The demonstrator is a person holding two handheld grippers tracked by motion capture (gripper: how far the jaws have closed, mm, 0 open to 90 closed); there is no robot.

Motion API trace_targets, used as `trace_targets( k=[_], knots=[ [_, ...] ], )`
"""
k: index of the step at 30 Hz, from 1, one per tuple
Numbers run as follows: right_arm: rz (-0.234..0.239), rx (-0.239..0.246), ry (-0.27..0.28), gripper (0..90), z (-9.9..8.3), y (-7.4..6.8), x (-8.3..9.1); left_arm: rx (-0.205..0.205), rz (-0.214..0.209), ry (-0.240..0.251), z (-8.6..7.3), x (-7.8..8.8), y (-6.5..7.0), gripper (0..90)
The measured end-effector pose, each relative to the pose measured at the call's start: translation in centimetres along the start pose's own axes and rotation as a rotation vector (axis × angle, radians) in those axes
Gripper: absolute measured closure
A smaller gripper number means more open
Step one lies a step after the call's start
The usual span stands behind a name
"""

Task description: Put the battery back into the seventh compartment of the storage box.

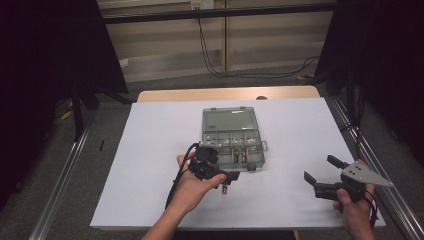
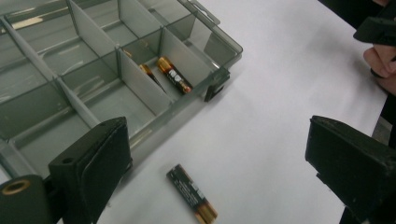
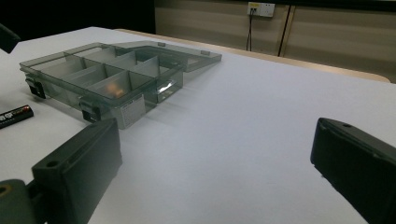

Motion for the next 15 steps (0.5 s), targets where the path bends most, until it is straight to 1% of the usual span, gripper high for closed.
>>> trace_targets(
  k=[2, 4, 5, 6, 7, 8, 9, 10, 12, 14, 15],
  knots=[
    [-0.001, -0.006, -0.003, 1.2, 0.0, 0.0, 0.0, -0.005, 0.000, -0.016, -0.4, 0.0, 0.2, 6.7],
    [0.000, -0.001, -0.002, 1.2, 0.0, 0.0, 0.0, -0.008, 0.011, -0.025, -0.8, -0.1, 0.3, 7.6],
    [0.002, 0.000, -0.002, 1.2, 0.0, -0.1, 0.0, -0.011, 0.009, -0.034, -1.1, -0.1, 0.3, 8.1],
    [0.004, 0.001, -0.001, 1.2, 0.0, -0.1, 0.0, -0.006, 0.011, -0.035, -1.3, -0.1, 0.4, 9.0],
    [0.005, -0.002, -0.002, 1.2, 0.0, -0.1, 0.0, -0.012, 0.010, -0.050, -1.4, 0.0, 0.3, 10.2],
    [0.005, -0.002, -0.002, 1.2, 0.0, -0.1, 0.0, -0.010, 0.012, -0.050, -1.6, -0.1, 0.4, 11.2],
    [0.004, 0.000, -0.002, 1.2, 0.0, -0.1, 0.0, -0.004, 0.019, -0.046, -1.7, -0.2, 0.5, 12.4],
    [0.005, 0.000, -0.001, 1.2, 0.0, -0.1, 0.0, -0.011, 0.024, -0.059, -1.9, -0.2, 0.5, 13.7],
    [0.004, -0.002, -0.003, 1.2, 0.0, -0.1, 0.0, -0.006, 0.030, -0.059, -2.2, -0.3, 0.5, 16.2],
    [0.003, -0.002, -0.003, 1.2, 0.1, -0.1, 0.0, 0.000, 0.030, -0.068, -2.4, -0.3, 0.4, 21.3],
    [0.003, -0.001, -0.003, 1.2, 0.0, -0.1, 0.0, -0.005, 0.033, -0.071, -2.6, -0.4, 0.3, 23.4]
  ],
)
Point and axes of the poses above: each handheld gripper's, and its own axes: x roughly backward along the jaws, z roughly out of its top, y roughly to its right, the point moved 1 cm from there along -x, roughly forward along the jaws, and after that the axes turned 12 degrees about y, right-handed, at the moved point
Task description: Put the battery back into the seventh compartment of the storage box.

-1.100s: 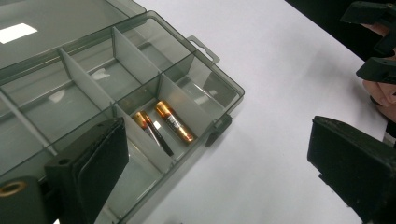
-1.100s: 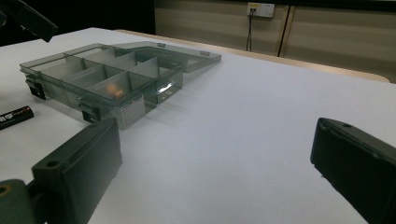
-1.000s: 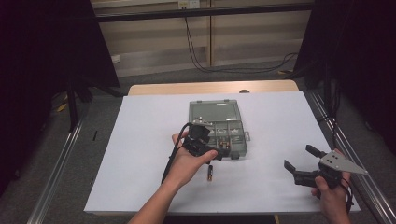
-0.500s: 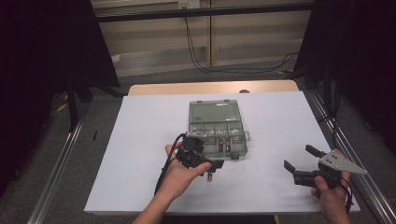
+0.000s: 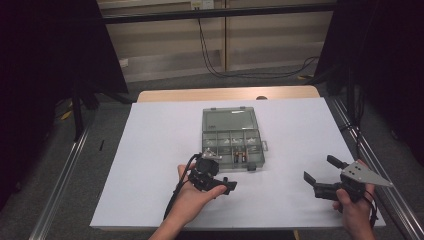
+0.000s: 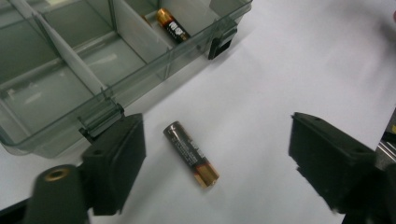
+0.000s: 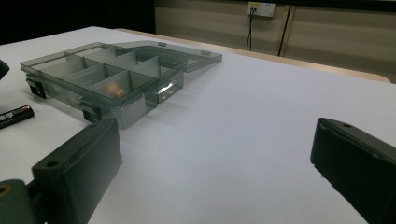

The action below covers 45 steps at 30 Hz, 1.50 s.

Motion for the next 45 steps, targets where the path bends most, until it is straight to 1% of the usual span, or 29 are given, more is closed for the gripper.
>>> trace_targets(
  k=[1, 2, 4, 6, 7, 10, 11, 12, 13, 16, 17, 18, 19, 20, 22, 24, 26, 31, 32, 33, 35, 38, 40, 42, 45],
  knots=[
    [0.000, 0.001, -0.001, 1.2, 0.0, 0.0, 0.0, 0.010, 0.008, 0.003, -0.2, -0.2, 0.0, 25.5],
    [0.000, 0.000, -0.001, 1.2, 0.0, 0.0, 0.0, 0.004, 0.010, -0.012, -0.2, -0.2, 0.0, 28.0],
    [0.000, 0.000, -0.001, 1.2, 0.0, 0.0, 0.0, 0.005, 0.021, -0.019, -0.5, -0.5, -0.1, 32.3],
    [0.000, 0.001, -0.001, 1.2, 0.0, 0.0, 0.0, 0.004, 0.024, -0.032, -0.7, -0.7, -0.2, 36.1],
    [-0.001, 0.000, -0.002, 1.2, 0.0, 0.0, -0.1, 0.007, 0.038, -0.031, -0.8, -0.9, -0.1, 38.1],
    [0.000, 0.000, -0.003, 1.2, 0.0, -0.1, -0.1, 0.006, 0.041, -0.042, -1.1, -1.2, -0.3, 44.1],
    [-0.002, 0.001, -0.001, 1.2, 0.0, -0.1, -0.1, 0.001, 0.048, -0.048, -1.1, -1.2, -0.3, 45.9],
    [0.000, 0.000, -0.002, 1.2, 0.0, -0.1, -0.1, 0.016, 0.048, -0.046, -1.2, -1.4, -0.3, 47.5],
    [-0.001, 0.000, -0.002, 1.2, 0.0, -0.1, -0.1, 0.021, 0.051, -0.042, -1.3, -1.5, -0.3, 49.3],
    [-0.004, -0.002, -0.002, 1.2, 0.0, -0.1, 0.0, 0.012, 0.055, -0.062, -1.4, -1.7, -0.4, 54.4],
    [-0.003, 0.002, -0.001, 1.2, 0.0, -0.1, 0.0, -0.002, 0.056, -0.074, -1.5, -1.7, -0.5, 56.1],
    [-0.003, 0.001, -0.001, 1.2, 0.0, -0.1, 0.0, 0.022, 0.061, -0.060, -1.6, -1.9, -0.3, 57.5],
    [-0.004, 0.000, -0.001, 1.2, 0.0, -0.1, 0.0, 0.007, 0.062, -0.067, -1.6, -2.0, -0.4, 58.9],
    [-0.004, 0.000, -0.002, 1.2, 0.0, -0.1, 0.0, 0.027, 0.070, -0.052, -1.6, -2.1, -0.2, 59.8],
    [-0.002, 0.001, -0.002, 1.2, 0.0, -0.1, -0.1, 0.011, 0.073, -0.073, -1.7, -2.1, -0.4, 62.7],
    [-0.001, 0.001, -0.003, 1.2, 0.0, 0.0, -0.1, 0.021, 0.084, -0.068, -1.7, -2.3, -0.4, 64.8],
    [-0.001, 0.001, -0.003, 1.2, 0.0, 0.0, 0.0, 0.020, 0.081, -0.067, -1.7, -2.3, -0.4, 66.3],
    [-0.002, 0.002, -0.001, 1.2, 0.0, 0.0, 0.0, 0.020, 0.097, -0.070, -1.8, -2.4, -0.3, 71.2],
    [-0.003, 0.002, -0.002, 1.2, 0.0, 0.0, 0.0, 0.042, 0.109, -0.051, -1.8, -2.6, -0.1, 71.8],
    [-0.003, 0.003, -0.001, 1.2, 0.0, 0.0, 0.0, 0.019, 0.103, -0.070, -1.8, -2.4, -0.3, 72.4],
    [-0.003, 0.003, -0.001, 1.2, 0.0, 0.0, 0.0, 0.013, 0.104, -0.077, -1.8, -2.4, -0.3, 73.4],
    [-0.002, 0.001, -0.002, 1.2, 0.0, -0.1, 0.0, 0.011, 0.120, -0.074, -1.8, -2.5, -0.2, 75.9],
    [-0.003, 0.001, -0.002, 1.2, 0.0, 0.0, 0.0, 0.000, 0.114, -0.078, -1.8, -2.5, -0.3, 76.5],
    [-0.004, 0.001, -0.002, 1.2, 0.0, -0.1, 0.0, -0.006, 0.118, -0.083, -1.8, -2.4, -0.3, 76.8],
    [-0.004, 0.002, -0.001, 1.2, 0.0, -0.1, 0.0, 0.000, 0.110, -0.078, -1.8, -2.5, -0.3, 77.0]
  ],
)
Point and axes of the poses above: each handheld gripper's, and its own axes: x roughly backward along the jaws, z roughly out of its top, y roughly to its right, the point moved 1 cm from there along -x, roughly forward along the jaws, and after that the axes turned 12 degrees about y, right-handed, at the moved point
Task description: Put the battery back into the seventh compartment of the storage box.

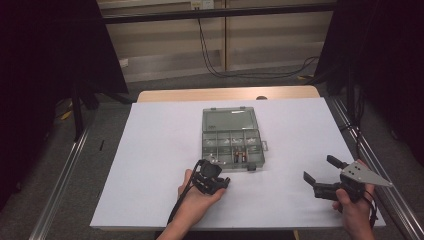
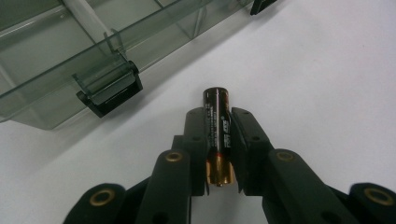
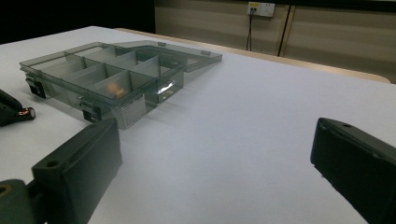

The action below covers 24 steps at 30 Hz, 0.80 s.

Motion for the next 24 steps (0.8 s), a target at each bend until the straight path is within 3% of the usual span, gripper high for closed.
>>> trace_targets(
  k=[6, 15, 24],
  knots=[
    [0.001, -0.003, 0.002, 1.2, 0.0, 0.1, 0.1, -0.005, -0.012, -0.004, 0.6, 0.3, -0.1, 77.0],
    [-0.002, -0.001, 0.003, 1.2, 0.1, 0.1, 0.1, -0.002, -0.039, 0.043, 2.5, 0.9, 0.2, 77.0],
    [0.001, -0.004, 0.000, 1.2, 0.0, 0.0, 0.0, -0.020, -0.068, 0.045, 4.1, 1.0, -0.1, 77.1]
  ],
)
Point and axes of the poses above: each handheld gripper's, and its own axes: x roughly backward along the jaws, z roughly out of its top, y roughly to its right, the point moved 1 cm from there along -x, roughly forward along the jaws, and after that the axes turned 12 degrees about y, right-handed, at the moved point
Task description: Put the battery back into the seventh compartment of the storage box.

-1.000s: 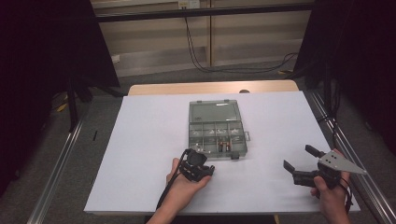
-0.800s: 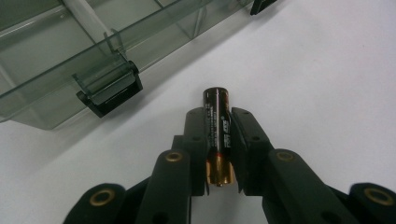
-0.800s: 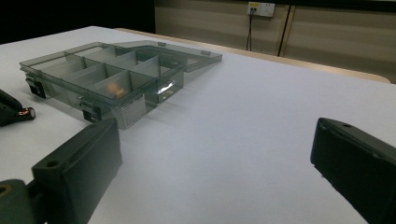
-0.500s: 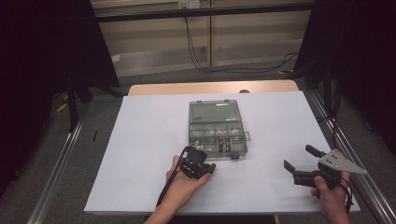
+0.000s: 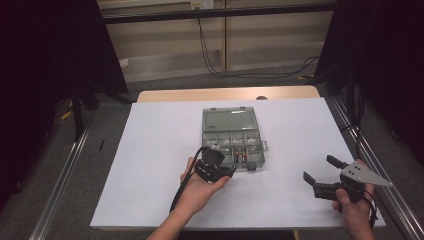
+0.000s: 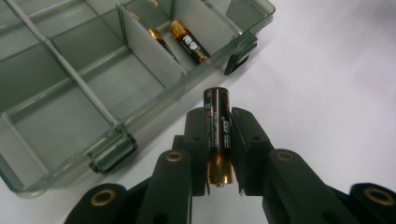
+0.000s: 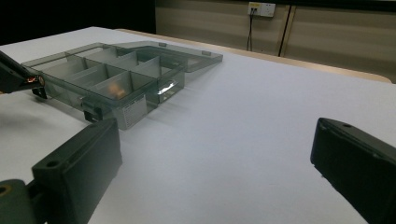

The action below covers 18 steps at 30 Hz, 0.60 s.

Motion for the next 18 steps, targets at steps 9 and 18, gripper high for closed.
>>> trace_targets(
  k=[9, 18],
  knots=[
    [0.002, 0.000, 0.002, 1.2, 0.0, 0.1, 0.0, 0.003, -0.011, 0.028, 1.6, -0.4, 0.1, 77.0],
    [0.002, -0.001, 0.002, 1.2, 0.0, 0.1, 0.0, 0.007, -0.019, 0.039, 2.8, -1.0, -0.4, 77.0]
  ],
)
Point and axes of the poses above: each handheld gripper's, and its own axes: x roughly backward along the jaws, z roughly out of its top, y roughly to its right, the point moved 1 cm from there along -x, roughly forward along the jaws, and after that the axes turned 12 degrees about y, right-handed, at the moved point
